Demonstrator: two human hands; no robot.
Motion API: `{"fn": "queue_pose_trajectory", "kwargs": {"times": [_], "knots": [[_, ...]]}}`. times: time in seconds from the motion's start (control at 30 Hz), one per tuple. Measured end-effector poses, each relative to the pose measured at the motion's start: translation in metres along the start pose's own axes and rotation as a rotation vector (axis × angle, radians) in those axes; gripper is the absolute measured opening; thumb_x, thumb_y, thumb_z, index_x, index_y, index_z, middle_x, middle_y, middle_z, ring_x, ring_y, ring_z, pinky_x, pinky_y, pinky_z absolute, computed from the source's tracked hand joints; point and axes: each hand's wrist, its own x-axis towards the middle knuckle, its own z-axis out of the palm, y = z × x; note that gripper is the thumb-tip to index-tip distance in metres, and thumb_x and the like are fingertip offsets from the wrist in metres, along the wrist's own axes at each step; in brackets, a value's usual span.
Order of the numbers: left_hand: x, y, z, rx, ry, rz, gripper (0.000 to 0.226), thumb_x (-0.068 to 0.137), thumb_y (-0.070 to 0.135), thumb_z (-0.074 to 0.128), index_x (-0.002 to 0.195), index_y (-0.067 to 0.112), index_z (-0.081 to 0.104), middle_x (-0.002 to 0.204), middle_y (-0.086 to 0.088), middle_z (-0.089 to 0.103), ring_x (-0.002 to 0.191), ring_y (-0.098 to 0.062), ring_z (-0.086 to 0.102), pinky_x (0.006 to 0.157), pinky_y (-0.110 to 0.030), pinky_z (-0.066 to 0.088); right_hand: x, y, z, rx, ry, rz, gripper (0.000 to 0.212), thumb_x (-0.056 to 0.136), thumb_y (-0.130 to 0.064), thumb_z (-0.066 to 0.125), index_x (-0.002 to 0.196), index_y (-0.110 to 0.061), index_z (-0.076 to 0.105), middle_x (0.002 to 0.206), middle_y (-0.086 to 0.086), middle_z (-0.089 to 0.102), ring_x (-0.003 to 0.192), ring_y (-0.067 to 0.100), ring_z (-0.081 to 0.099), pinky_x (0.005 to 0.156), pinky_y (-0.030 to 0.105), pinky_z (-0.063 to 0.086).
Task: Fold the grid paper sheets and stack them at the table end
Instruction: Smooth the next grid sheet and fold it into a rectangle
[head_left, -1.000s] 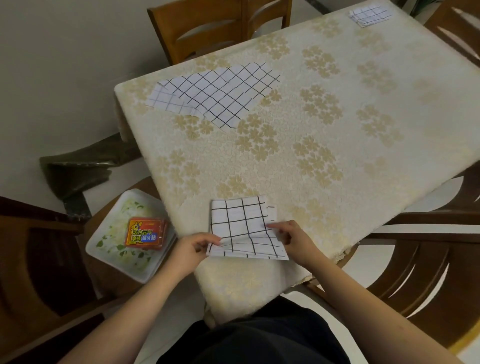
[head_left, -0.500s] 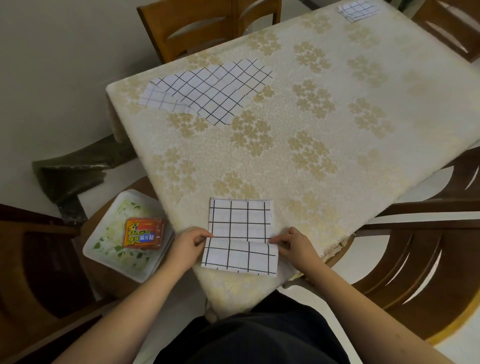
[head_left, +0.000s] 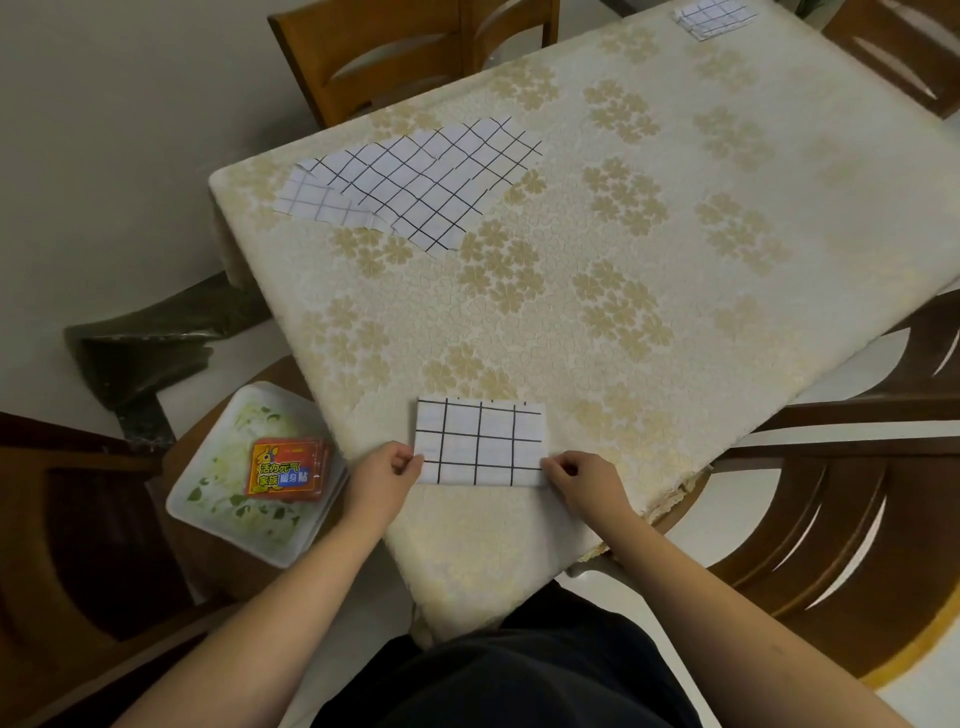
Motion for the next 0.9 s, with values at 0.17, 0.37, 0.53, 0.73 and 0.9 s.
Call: {"fn": "queue_pose_trajectory", "kwargs": {"times": [0.17,0.37,0.53,0.73,0.9], "knots": [[-0.001,0.005,0.004,0.040,0.070,-0.025,0.013,0.089,0.024,0.067,0.091,0.012,0.063,0.070,0.007,0.057,0.063,-0.004,0.051,0.053,-0.018,0.035,0.005,0.001,0.004,0.019,0.019,0.018,0.016,0.091,-0.033,0.062,0.086,-0.020,0.068,0.071,-0.007,0.063,0.064,0.006,0.055,0.054,0.018,0.038],[0.000,0.007,0.006,0.041,0.091,-0.064,0.023,0.089,0.021,0.067,0.106,0.011,0.056,0.073,-0.002,0.058,0.062,-0.009,0.051,0.051,-0.020,0.034,0.004,0.002,0.007,0.051,0.062,0.025,0.014,0.089,-0.033,0.065,0.085,-0.020,0.068,0.071,-0.008,0.063,0.065,0.007,0.057,0.054,0.019,0.039],[0.000,0.010,0.011,0.035,0.111,-0.107,0.031,0.089,0.024,0.067,0.114,0.008,0.056,0.086,-0.007,0.060,0.067,-0.013,0.053,0.055,-0.022,0.038,0.000,0.003,0.012,0.077,0.119,0.020,0.013,0.085,-0.032,0.071,0.091,-0.023,0.064,0.079,-0.006,0.064,0.073,0.010,0.060,0.063,0.025,0.048],[0.010,0.014,0.008,0.055,0.052,-0.205,0.029,0.090,0.023,0.066,0.112,0.006,0.063,0.121,-0.014,0.057,0.085,-0.019,0.056,0.078,-0.034,0.052,0.000,-0.001,0.018,0.069,0.185,0.048,0.025,0.085,-0.038,0.070,0.099,-0.025,0.055,0.078,-0.009,0.058,0.070,0.010,0.057,0.059,0.031,0.047],[0.008,0.023,0.003,0.014,0.014,-0.212,0.020,0.089,0.019,0.066,0.106,0.010,0.063,0.102,-0.008,0.065,0.085,-0.021,0.059,0.073,-0.030,0.050,0.001,0.000,0.020,0.072,0.197,0.052,0.027,0.085,-0.038,0.070,0.101,-0.024,0.055,0.077,-0.009,0.057,0.071,0.011,0.057,0.060,0.031,0.046]]}}
